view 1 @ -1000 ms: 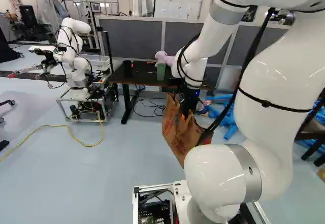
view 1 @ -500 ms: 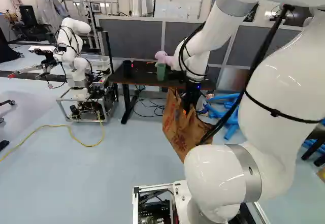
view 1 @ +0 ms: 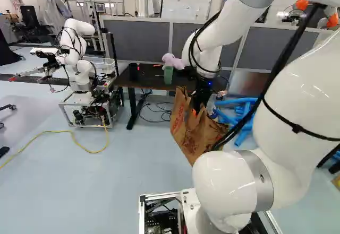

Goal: Pick up the bag on the ground and place it on the table

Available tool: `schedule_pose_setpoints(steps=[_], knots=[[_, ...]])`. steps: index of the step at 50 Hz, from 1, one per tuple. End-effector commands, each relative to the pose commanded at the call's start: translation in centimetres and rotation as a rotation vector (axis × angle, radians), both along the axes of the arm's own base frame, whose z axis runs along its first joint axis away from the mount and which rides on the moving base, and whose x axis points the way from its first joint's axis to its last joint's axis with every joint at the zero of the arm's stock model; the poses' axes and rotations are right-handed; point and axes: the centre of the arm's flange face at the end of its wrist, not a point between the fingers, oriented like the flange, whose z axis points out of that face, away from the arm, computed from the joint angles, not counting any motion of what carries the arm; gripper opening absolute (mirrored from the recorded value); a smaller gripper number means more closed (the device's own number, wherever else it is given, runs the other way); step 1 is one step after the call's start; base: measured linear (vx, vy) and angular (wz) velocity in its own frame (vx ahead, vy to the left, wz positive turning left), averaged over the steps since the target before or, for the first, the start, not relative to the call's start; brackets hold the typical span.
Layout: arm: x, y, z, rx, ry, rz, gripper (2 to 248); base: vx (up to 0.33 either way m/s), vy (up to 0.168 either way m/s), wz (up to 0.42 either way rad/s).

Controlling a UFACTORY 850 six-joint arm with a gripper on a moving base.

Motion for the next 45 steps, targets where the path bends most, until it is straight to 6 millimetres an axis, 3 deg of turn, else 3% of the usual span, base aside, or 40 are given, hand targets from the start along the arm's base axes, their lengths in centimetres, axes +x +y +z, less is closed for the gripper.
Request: schedule_pose_setpoints(steps=[45], knots=[[-0.5,-0.4,7.1,-0.002,-0.01,-0.014,21,0.0,0.0,0.0]])
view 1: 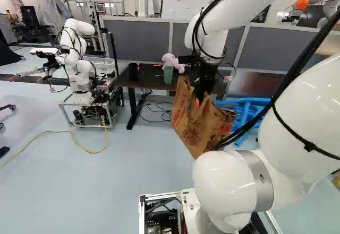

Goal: Pick up the bag on the ground and place it on the table

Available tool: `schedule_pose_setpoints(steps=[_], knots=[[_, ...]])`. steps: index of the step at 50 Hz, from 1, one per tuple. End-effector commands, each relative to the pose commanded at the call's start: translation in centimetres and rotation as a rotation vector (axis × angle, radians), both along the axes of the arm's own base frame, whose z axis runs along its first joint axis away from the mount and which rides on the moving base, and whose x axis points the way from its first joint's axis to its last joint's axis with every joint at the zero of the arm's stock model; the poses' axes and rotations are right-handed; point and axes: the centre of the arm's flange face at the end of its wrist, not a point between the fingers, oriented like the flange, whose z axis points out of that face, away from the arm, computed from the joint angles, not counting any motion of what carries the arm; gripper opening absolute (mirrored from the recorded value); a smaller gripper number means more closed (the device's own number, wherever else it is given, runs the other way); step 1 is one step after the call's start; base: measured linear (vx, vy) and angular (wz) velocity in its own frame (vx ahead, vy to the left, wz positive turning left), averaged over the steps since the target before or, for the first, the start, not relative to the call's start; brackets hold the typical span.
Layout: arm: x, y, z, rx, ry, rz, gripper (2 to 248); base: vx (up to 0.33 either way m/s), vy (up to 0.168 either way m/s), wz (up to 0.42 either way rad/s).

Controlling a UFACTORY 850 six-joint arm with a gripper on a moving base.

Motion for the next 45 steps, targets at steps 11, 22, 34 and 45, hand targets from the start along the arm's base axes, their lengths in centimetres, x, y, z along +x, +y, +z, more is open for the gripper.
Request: schedule_pose_setpoints(steps=[11,22,34,45], knots=[[0.2,-0.3,1.7,0.0,-0.002,-0.008,21,0.0,0.0,0.0],[0.4,-0.6,3.5,-0.001,-0.003,-0.016,21,0.0,0.0,0.0],[0.7,-0.9,5.4,-0.001,-0.003,-0.024,21,0.0,0.0,0.0],[1.0,-1.2,7.1,-0.007,-0.016,-0.025,21,0.0,0.0,0.0]])
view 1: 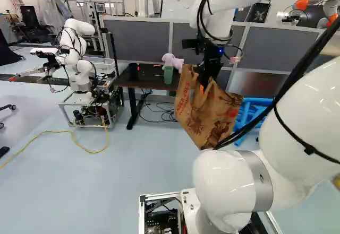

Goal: Pick up the bag on the ground and place it on the table

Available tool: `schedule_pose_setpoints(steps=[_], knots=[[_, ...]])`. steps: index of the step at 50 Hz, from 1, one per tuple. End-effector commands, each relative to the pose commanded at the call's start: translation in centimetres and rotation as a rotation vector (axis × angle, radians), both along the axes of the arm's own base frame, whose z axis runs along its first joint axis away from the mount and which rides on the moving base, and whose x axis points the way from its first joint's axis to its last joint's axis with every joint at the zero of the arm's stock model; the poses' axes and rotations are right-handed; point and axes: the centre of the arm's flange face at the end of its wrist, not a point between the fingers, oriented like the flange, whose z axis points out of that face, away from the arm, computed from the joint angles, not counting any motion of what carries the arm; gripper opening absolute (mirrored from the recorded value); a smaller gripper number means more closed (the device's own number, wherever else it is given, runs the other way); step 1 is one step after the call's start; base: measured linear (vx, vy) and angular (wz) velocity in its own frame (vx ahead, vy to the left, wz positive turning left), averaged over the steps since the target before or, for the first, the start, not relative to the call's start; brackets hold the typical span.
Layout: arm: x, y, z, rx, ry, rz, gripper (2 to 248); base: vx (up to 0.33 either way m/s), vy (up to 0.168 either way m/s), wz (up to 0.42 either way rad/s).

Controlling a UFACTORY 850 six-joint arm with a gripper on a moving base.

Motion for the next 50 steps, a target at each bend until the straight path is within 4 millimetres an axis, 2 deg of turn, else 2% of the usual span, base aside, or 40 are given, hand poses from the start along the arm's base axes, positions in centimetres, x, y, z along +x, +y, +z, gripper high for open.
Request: schedule_pose_setpoints(steps=[50], knots=[[1.9,-0.2,7.7,-0.007,-0.049,-0.001,21,0.0,0.0,0.0]])
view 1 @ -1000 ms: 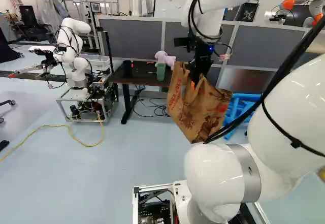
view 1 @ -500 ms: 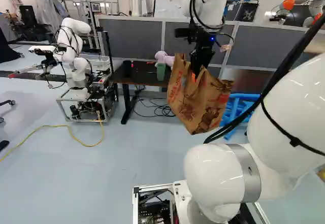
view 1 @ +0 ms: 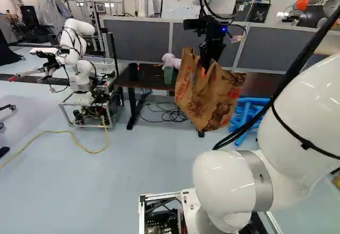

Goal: Pick up the bag on the ground and place it on the table

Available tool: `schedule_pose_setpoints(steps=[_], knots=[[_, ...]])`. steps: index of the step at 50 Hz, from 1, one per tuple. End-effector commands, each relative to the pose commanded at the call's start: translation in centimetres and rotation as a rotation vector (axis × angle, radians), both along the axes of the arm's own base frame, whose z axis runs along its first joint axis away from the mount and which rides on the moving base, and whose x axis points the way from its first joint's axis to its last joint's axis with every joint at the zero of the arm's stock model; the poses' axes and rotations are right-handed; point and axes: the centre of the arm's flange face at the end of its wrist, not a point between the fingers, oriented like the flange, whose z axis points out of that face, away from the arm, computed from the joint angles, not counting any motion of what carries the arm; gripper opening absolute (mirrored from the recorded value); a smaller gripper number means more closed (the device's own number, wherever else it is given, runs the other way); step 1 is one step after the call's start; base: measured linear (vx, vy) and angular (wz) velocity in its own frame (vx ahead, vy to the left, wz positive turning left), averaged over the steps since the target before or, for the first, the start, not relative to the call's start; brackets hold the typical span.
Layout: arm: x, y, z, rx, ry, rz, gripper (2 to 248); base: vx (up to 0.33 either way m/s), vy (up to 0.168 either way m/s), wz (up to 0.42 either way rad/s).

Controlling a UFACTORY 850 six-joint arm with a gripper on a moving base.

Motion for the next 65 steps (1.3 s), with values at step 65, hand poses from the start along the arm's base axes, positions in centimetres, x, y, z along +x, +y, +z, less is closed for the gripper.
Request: schedule_pose_setpoints(steps=[65], knots=[[0.06,0.02,0.35,0.0,0.002,0.001,21,0.01,-0.017,-0.086]])
